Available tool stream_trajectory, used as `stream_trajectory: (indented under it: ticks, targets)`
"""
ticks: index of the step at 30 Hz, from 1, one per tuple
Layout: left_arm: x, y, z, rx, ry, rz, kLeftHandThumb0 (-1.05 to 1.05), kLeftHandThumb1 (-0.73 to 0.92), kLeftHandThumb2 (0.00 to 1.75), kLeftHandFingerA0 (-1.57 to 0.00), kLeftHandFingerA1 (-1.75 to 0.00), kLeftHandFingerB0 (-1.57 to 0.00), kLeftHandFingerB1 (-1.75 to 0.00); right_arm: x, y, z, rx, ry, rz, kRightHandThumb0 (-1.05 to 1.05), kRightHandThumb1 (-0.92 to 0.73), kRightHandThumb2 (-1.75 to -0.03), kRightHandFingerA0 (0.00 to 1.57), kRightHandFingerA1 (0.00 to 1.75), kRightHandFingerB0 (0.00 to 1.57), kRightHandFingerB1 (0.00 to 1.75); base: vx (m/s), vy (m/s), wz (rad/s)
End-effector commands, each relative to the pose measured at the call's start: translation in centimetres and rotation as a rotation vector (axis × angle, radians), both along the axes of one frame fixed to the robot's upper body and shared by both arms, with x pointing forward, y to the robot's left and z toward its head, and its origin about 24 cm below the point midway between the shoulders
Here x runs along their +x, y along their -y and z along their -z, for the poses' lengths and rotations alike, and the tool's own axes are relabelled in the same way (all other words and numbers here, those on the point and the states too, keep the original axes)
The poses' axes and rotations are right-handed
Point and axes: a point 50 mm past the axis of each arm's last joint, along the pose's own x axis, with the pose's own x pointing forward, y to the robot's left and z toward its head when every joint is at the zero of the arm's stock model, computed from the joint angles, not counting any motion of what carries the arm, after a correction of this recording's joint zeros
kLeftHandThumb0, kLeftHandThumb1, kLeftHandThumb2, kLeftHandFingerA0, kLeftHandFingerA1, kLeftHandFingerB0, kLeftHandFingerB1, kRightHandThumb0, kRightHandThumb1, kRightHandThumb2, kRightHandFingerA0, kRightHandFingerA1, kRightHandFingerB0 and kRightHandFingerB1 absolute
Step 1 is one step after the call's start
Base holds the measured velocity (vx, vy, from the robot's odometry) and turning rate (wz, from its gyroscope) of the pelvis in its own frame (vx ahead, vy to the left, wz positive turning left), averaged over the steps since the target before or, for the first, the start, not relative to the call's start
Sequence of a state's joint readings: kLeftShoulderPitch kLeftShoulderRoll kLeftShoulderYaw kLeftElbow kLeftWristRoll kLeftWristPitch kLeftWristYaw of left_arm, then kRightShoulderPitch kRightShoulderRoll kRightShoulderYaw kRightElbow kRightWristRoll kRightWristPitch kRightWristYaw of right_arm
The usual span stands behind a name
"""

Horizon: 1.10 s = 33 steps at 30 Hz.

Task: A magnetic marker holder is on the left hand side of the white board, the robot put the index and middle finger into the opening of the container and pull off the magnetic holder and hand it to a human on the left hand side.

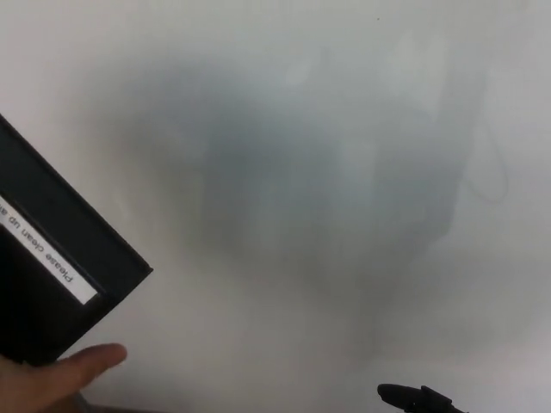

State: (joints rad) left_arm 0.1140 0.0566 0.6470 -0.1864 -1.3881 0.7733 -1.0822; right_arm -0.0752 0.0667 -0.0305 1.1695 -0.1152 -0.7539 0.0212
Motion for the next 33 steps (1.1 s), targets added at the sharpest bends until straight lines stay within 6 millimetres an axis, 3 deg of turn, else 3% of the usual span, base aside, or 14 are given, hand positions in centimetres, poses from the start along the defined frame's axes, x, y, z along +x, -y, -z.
stream_trajectory:
  ticks: [1,2,3,9,17,18,21,22,27,28,29,31,32,33]
  targets:
    - [-0.3,0.0,-0.5,-0.044,0.074,0.065,-1.05,0.56,1.06,-0.28,-0.44,-0.04,-0.15,-0.1,0.8,0.1,-0.036,-0.012,0.013,-0.62,-0.84,-0.65,0.76,0.57,0.63,0.48,0.00,0.000,0.00]
    - [-0.2,0.0,-0.5,-0.042,0.069,0.071,-1.05,0.56,1.06,-0.28,-0.44,-0.04,-0.15,-0.1,0.7,0.1,-0.038,-0.011,0.013,-0.62,-0.84,-0.65,0.76,0.57,0.63,0.48,0.00,0.000,0.00]
    - [-0.3,0.1,-0.4,-0.027,0.049,0.056,-1.05,0.76,0.67,-0.40,-0.34,-0.03,-0.31,-0.2,0.7,0.1,-0.039,-0.013,0.012,-0.62,-0.84,-0.65,0.76,0.57,0.62,0.48,0.00,0.000,0.00]
    - [-0.2,0.3,0.1,-0.025,0.023,0.078,-1.04,0.56,0.97,-0.35,-0.46,-0.11,-0.31,-0.1,0.8,0.1,-0.043,-0.011,0.010,-0.62,-0.84,-0.65,0.76,0.57,0.62,0.48,0.00,0.000,0.00]
    - [0.3,0.9,2.3,-0.021,-0.076,0.149,-1.05,0.55,0.99,-0.32,-0.45,-0.07,-0.24,0.0,0.6,0.1,-0.044,-0.009,0.007,-0.61,-0.84,-0.65,0.76,0.57,0.61,0.48,0.00,0.000,0.00]
    - [0.3,1.0,2.6,-0.011,-0.088,0.141,-1.05,0.67,0.61,-0.37,-0.36,-0.09,-0.32,0.0,0.6,0.1,-0.042,-0.007,0.007,-0.62,-0.84,-0.66,0.76,0.58,0.60,0.49,0.00,0.000,0.00]
    - [0.3,1.0,2.7,-0.005,-0.093,0.139,-1.05,0.67,0.61,-0.37,-0.36,-0.09,-0.32,0.0,0.6,0.0,-0.040,-0.006,0.007,-0.62,-0.84,-0.66,0.76,0.58,0.60,0.49,0.00,0.000,0.00]
    - [0.3,1.3,3.4,-0.007,-0.128,0.151,-1.05,0.53,0.97,-0.25,-0.42,-0.05,-0.36,0.0,0.6,0.0,-0.048,0.000,0.003,-0.61,-0.85,-0.65,0.77,0.57,0.62,0.49,0.00,0.000,0.00]
    - [0.2,1.7,4.9,-0.015,-0.194,0.181,-1.05,0.54,0.95,-0.26,-0.44,-0.09,-0.34,0.0,0.5,-0.1,-0.051,0.007,0.002,-0.61,-0.85,-0.65,0.77,0.58,0.63,0.49,0.00,0.000,0.00]
    - [0.6,1.3,7.4,0.112,-0.322,0.146,-1.05,0.58,0.96,-0.22,-0.46,-0.06,-0.24,0.1,0.6,-0.1,-0.048,0.004,0.006,-0.62,-0.83,-0.65,0.77,0.58,0.62,0.49,0.00,0.000,0.00]
    - [0.6,0.8,9.8,0.255,-0.442,0.100,-0.40,0.17,0.87,-0.01,-0.49,0.00,-0.49,0.1,0.5,0.0,-0.052,0.000,0.002,-0.62,-0.84,-0.65,0.76,0.57,0.62,0.48,0.00,0.000,0.00]
    - [0.4,0.1,11.6,0.388,-0.534,0.054,-0.40,0.17,0.87,-0.01,-0.49,0.00,-0.49,0.1,0.5,0.0,-0.061,-0.003,-0.005,-0.62,-0.84,-0.65,0.76,0.57,0.62,0.48,0.00,0.000,0.00]
    - [0.3,0.0,12.2,0.447,-0.578,0.032,-0.87,0.46,0.84,-0.17,-0.44,-0.09,-0.37,0.0,0.5,0.0,-0.058,-0.002,-0.005,-0.61,-0.83,-0.65,0.76,0.57,0.62,0.48,0.00,0.000,0.00]
    - [0.2,-0.2,13.0,0.522,-0.628,0.003,-0.87,0.46,0.84,-0.17,-0.44,-0.09,-0.37,0.0,0.5,0.0,-0.055,-0.001,-0.005,-0.61,-0.83,-0.65,0.76,0.57,0.62,0.48,0.00,0.000,0.00]
